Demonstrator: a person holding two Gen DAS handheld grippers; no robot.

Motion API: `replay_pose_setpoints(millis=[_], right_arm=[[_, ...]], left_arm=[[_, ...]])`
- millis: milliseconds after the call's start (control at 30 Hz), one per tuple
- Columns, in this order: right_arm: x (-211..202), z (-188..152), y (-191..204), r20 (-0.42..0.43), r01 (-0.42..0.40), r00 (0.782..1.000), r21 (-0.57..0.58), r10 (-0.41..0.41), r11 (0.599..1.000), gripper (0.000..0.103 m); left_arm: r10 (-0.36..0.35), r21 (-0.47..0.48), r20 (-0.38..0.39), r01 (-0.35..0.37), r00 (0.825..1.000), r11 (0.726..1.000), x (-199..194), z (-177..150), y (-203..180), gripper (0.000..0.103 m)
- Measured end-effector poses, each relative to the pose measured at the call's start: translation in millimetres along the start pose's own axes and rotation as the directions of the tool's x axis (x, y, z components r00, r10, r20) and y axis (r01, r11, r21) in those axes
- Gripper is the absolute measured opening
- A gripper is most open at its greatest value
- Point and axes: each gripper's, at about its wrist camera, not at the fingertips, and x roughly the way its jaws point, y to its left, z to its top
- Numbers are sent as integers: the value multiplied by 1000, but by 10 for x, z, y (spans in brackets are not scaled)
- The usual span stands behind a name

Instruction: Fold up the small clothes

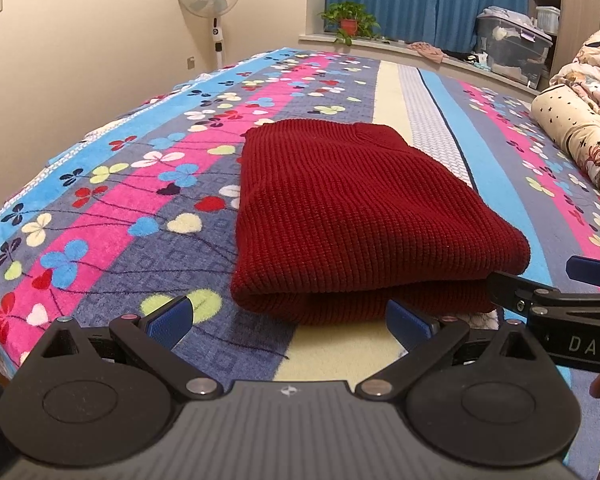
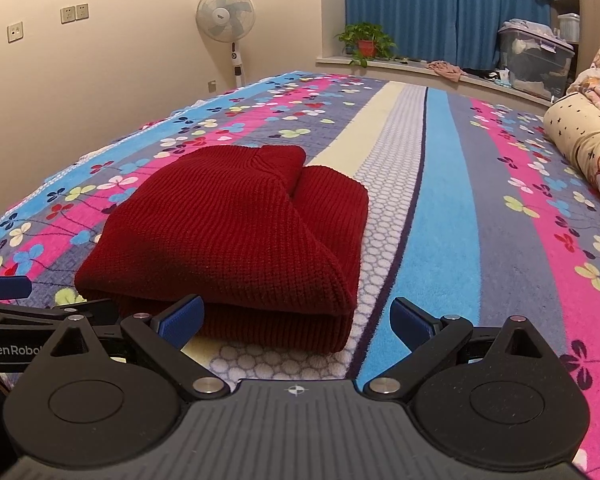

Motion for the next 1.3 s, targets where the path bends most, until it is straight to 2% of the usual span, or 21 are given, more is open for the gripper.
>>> replay_pose_setpoints(millis=[267, 1300], right_arm=[[-17, 7, 52, 9, -13, 1000, -29, 13, 999, 99], [-13, -8, 37, 4, -16, 1000, -24, 16, 1000, 99]], left_arm=[[5, -6, -3, -5, 1000, 1000, -3, -13, 7, 102], [7, -5, -5, -7, 1000, 1000, -4, -17, -3, 102]])
